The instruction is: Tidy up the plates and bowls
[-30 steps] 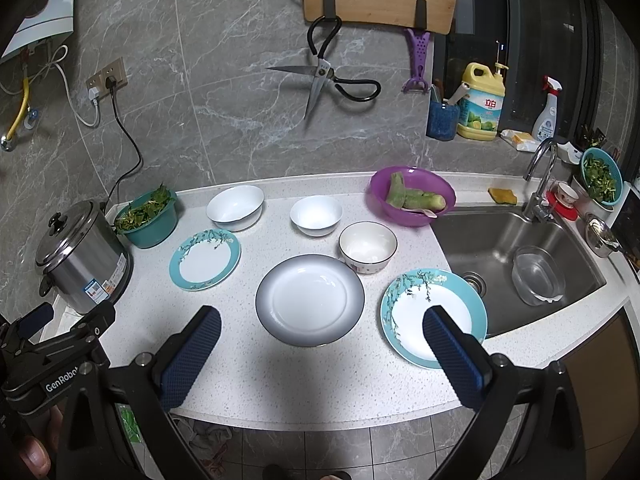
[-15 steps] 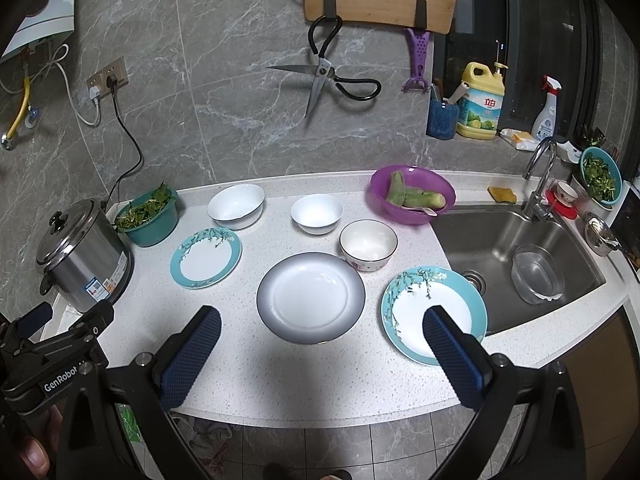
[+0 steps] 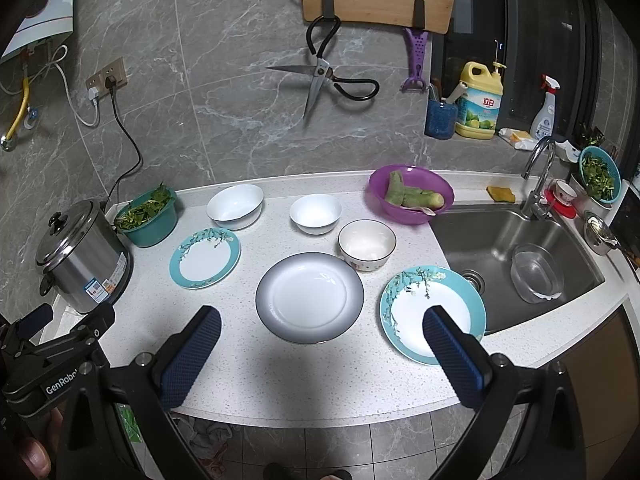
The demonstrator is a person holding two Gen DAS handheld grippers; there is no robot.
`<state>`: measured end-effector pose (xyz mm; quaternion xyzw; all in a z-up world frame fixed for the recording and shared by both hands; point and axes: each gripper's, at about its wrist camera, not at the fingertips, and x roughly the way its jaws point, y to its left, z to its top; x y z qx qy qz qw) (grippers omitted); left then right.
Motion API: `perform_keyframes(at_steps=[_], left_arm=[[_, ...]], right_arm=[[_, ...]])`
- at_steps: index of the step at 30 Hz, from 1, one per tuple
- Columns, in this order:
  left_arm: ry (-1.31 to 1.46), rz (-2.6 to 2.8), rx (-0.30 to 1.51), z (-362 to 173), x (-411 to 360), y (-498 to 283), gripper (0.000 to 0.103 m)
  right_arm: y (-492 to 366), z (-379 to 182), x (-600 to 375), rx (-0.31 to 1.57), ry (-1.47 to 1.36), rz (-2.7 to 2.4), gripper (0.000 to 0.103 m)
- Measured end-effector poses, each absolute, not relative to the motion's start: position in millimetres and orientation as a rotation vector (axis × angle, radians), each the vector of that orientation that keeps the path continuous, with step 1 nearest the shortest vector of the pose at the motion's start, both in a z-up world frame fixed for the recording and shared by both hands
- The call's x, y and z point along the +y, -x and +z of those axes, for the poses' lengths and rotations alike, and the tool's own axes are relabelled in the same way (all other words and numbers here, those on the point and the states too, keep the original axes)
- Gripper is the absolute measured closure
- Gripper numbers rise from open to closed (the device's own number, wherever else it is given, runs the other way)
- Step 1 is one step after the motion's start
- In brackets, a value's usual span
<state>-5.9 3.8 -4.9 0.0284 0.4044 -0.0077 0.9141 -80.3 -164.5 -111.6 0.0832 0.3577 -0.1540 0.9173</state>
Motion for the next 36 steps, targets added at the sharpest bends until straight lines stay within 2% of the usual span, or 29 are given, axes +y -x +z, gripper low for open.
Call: perform_keyframes(at_steps=[36], left_arm=[[-0.063,-0.009,0.845,-15.4,-1.0,2.5,0.000]], right_arm=[[68.5,-114.5,-170.3,0.743,-0.172,-0.317,0.000]])
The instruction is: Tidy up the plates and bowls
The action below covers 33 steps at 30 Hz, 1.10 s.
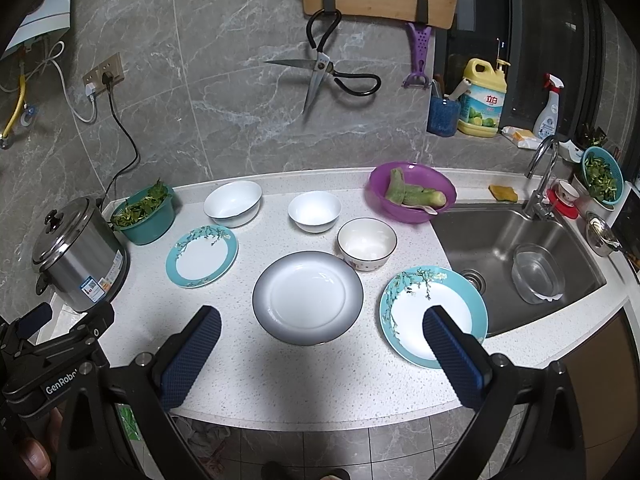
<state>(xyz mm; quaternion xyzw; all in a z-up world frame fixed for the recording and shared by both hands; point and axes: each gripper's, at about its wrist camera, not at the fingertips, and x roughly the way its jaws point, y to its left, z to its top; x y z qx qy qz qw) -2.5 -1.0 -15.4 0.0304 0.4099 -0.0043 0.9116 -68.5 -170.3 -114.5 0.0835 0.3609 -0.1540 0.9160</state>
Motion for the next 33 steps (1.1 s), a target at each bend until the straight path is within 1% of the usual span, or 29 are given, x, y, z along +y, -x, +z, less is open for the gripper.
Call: perform_keyframes(at_steps=[7,11,14,18,20,22,23,26,28,31,33], left_arm=[[-0.064,-0.003,0.855,-22.3,-2.9,-9.8,0.000],[-0.069,0.008,0.868,-30.0,-5.6,-15.6,0.000],[-0.105,0.006,0.884,-49.1,-11.5,-22.0,0.000],[-0.157,-0.030,0.928,-92.7,-21.0,-28.7,0.000],[-0.177,-0.069,0.973,-120.4,-27.2,-33.8,0.001],[-0.186,-0.117,1.035,-149.3,-31.6,-41.4,0.001],[-0.176,-0.141,1.059,-161.9,-32.6,-46.5,0.001],[-0.048,-0.265,1.112,-195.3,-34.1,-67.4,0.002],[0.088,-0.388,1.136,-214.6,-31.6,-90.5,0.002],[0.032,-0.524,1.143,-231.2,-45.0,-121.3,0.001],[-0.017,-0.627,1.123,-237.0,-53.7,-138.2,0.001]], right_arm=[[70.1,-106.9,-171.5,0.745,-0.172,-0.316,0.000],[67.6,-121.7,-176.4,0.753,-0.182,-0.311,0.000],[61.8,-135.0,-181.7,0.770,-0.209,-0.286,0.000],[65.0,-172.5,-203.3,0.836,-0.296,-0.212,0.000],[67.0,-196.1,-218.9,0.873,-0.404,-0.146,0.000],[69.8,-230.4,-240.3,0.910,-0.595,-0.063,0.000],[68.7,-238.8,-245.3,0.922,-0.648,-0.045,0.000],[68.7,-268.9,-258.5,0.951,-0.771,-0.018,0.002],[69.6,-289.0,-268.7,0.932,-0.851,-0.019,0.002],[68.6,-313.1,-281.8,0.885,-1.002,-0.047,0.002],[65.7,-322.6,-284.8,0.842,-1.067,-0.049,0.006]])
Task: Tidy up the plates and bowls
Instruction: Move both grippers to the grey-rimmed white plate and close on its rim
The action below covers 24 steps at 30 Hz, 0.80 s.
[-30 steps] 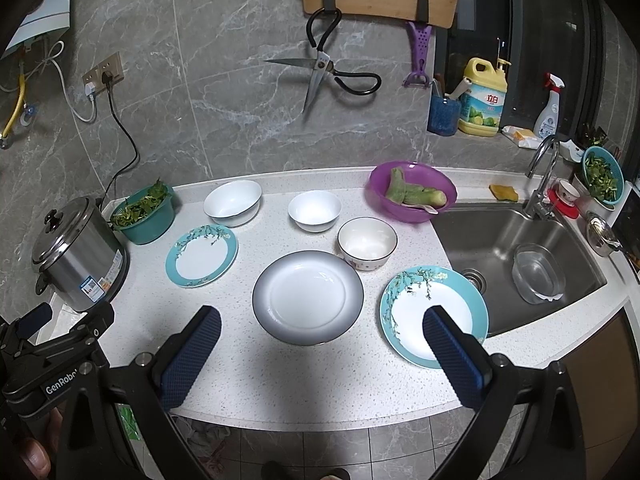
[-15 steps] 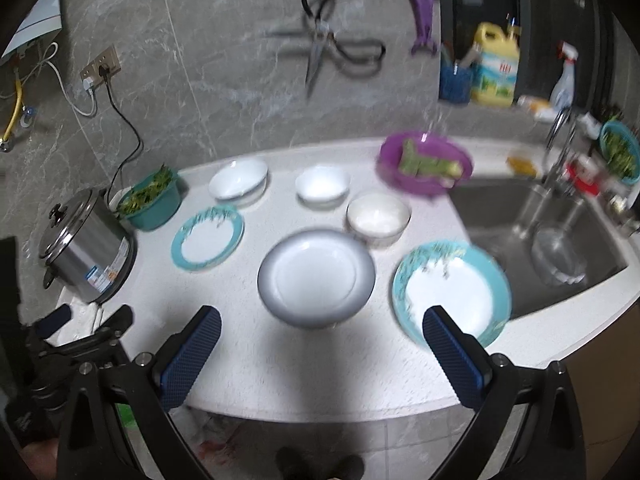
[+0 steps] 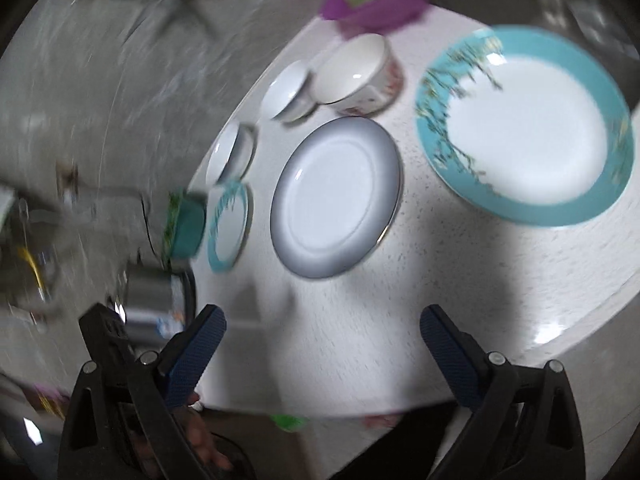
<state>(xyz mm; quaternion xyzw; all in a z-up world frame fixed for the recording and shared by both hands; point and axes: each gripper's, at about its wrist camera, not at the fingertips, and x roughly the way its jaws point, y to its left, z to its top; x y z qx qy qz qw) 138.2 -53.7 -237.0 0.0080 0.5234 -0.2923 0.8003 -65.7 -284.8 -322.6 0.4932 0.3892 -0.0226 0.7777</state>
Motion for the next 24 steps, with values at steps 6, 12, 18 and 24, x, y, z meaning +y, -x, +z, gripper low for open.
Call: perform_keyframes(at_steps=[6,12,18,24], left_arm=[[0.008,-0.650,1.305,-270.7,-60.0,-203.9,0.004],[-0.095,-0.703,1.322,-281.6,-94.2,-238.3,0.004],[-0.126,-0.705,1.359,-291.5,-127.5,-277.9,0.004],[-0.165,-0.732,1.393,-306.2,-157.2,-307.4,0.010]], right_arm=[[55.6,-338.9,-287.0,0.765,-1.145,-0.090,0.023],[46.7,-360.7,-295.8,0.761,-1.176,-0.112,0.031],[29.1,-380.5,-313.6,0.802,-1.208,-0.075,0.037],[19.9,-395.9,-322.7,0.823,-1.246,-0.062,0.049]])
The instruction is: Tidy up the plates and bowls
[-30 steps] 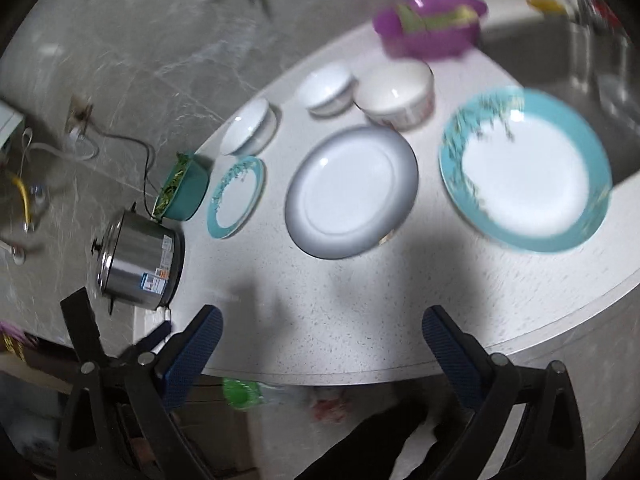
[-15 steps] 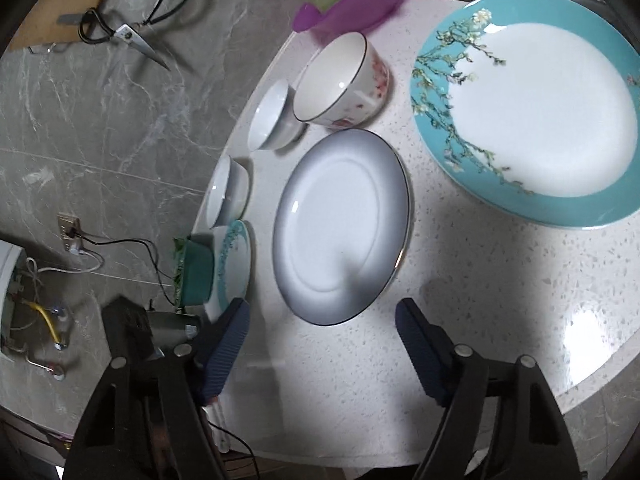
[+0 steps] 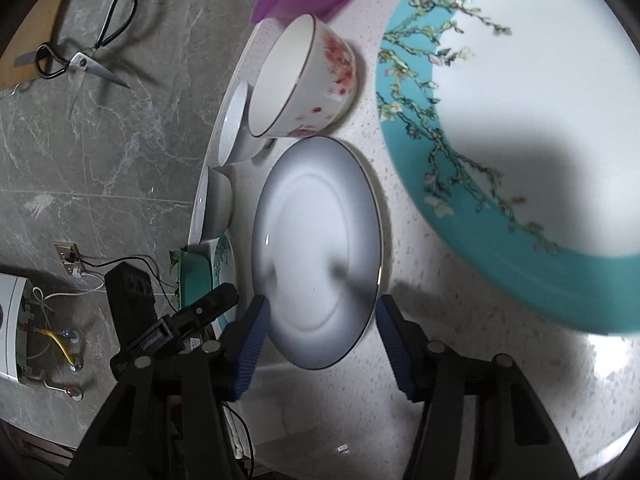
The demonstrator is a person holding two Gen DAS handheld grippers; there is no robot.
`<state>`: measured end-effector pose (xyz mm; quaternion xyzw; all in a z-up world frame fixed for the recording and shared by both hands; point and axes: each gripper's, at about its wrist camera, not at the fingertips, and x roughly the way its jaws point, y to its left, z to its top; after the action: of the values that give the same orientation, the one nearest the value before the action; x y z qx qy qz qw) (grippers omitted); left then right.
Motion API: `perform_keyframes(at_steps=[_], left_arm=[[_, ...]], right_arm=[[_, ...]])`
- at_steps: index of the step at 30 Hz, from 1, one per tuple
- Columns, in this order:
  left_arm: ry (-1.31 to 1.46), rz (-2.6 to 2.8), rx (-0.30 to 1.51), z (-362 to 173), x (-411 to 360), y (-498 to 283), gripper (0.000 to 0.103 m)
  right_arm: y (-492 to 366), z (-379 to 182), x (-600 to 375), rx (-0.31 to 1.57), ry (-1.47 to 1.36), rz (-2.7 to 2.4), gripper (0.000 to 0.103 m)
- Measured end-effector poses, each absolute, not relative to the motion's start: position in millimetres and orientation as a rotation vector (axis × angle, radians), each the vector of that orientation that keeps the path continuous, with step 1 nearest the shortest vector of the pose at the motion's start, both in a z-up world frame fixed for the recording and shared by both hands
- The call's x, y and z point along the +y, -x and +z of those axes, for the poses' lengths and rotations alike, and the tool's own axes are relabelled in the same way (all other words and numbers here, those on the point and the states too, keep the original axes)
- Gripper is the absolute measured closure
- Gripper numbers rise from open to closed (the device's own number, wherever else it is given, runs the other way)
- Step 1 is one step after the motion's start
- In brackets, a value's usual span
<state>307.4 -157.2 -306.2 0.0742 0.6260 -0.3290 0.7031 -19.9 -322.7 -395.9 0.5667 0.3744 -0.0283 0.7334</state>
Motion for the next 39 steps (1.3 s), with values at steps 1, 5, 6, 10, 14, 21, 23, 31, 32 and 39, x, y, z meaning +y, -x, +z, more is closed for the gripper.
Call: perform_keyframes(at_steps=[1,5,6,10,14,21,23,31,32,39], left_arm=[[-0.175,-0.737,1.401,-308.6,-160.3,-310.9,0.014],[-0.210,-0.746,1.442,-320.0,-167.1,-325.4,0.025],[-0.211,-0.752,1.451,-321.8,-168.9,-329.3,0.027],[-0.201,-0.785,1.458,-325.2,-174.5,-339.4,0.030],[-0.216,-0.818,1.452,-325.8,-185.2,-348.0,0.030],[-0.272,-0.890,1.437,-325.5,-200.3,-351.8,0.032],[-0.304,-0.914,1.422,-324.9,-202.4,-348.4,0.032],[-0.404,-0.932,1.371,-322.0,-204.8,-348.1,0.064],[-0.401,-0.937,1.375,-321.7,-203.7,-349.0,0.067],[-0.366,-0.913,1.401,-319.1,-187.7,-354.9,0.077]], right_arm=[[20.3,-399.2,-323.6,0.825,-1.256,-0.068,0.049],[15.3,-402.3,-323.4,0.839,-1.256,-0.089,0.049],[13.9,-401.7,-323.2,0.838,-1.253,-0.093,0.049],[12.0,-402.8,-323.5,0.820,-1.257,-0.116,0.049],[7.6,-404.2,-325.3,0.802,-1.264,-0.134,0.050],[-2.0,-406.7,-325.6,0.787,-1.259,-0.138,0.052],[-1.6,-407.4,-326.2,0.785,-1.258,-0.138,0.053],[-3.8,-414.9,-333.7,0.867,-1.258,-0.193,0.092],[-4.5,-416.0,-335.5,0.872,-1.276,-0.192,0.092],[-10.5,-409.4,-333.5,0.912,-1.220,-0.223,0.089]])
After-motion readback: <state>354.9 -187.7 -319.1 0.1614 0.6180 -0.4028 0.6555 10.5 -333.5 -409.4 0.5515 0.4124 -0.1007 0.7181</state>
